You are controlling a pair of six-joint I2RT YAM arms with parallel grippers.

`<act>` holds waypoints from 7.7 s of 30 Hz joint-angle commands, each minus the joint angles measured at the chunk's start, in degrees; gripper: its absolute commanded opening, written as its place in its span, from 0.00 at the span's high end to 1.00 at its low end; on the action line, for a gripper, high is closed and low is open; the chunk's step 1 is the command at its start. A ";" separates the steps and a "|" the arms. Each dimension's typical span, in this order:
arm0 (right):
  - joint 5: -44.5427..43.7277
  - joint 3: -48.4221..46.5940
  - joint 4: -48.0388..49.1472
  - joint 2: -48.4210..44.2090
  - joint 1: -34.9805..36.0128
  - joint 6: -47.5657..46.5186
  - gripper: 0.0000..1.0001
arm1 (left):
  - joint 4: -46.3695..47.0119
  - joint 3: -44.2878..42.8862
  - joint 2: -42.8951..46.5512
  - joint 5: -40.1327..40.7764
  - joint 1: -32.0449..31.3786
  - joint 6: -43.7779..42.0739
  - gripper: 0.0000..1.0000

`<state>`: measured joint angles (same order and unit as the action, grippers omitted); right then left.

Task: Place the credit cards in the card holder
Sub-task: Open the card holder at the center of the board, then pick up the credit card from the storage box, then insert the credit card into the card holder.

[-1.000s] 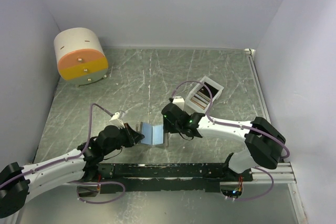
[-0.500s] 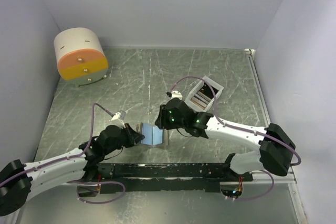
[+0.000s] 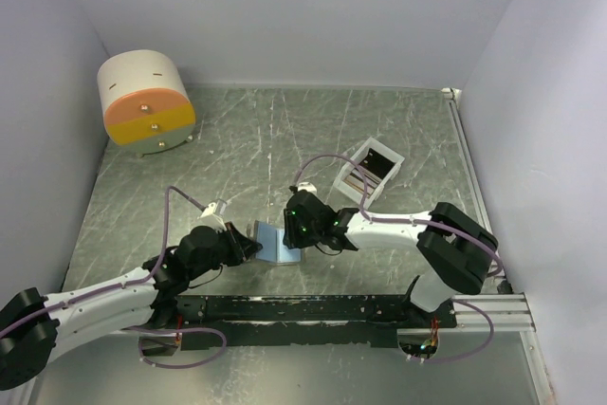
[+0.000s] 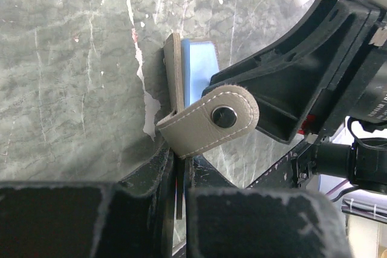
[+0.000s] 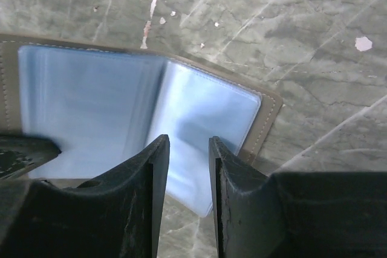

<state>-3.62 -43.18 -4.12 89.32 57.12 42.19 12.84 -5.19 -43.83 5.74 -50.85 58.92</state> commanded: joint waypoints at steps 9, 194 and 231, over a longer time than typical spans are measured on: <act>-6.86 -4.97 -5.23 -3.77 0.05 -11.27 0.64 | 1.36 -0.23 1.64 -1.45 -0.34 -0.61 0.92; -1.47 1.30 -0.56 -23.42 -1.44 6.76 1.00 | 3.38 0.16 -2.67 0.21 -0.39 2.22 0.73; -4.49 11.86 6.08 -12.07 -0.85 9.29 1.00 | -10.52 0.59 6.97 3.93 -0.48 1.35 0.86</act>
<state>-6.87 -32.45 2.20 77.73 56.97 52.84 2.17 -4.14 -36.51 8.86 -51.11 61.06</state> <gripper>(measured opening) 0.006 0.183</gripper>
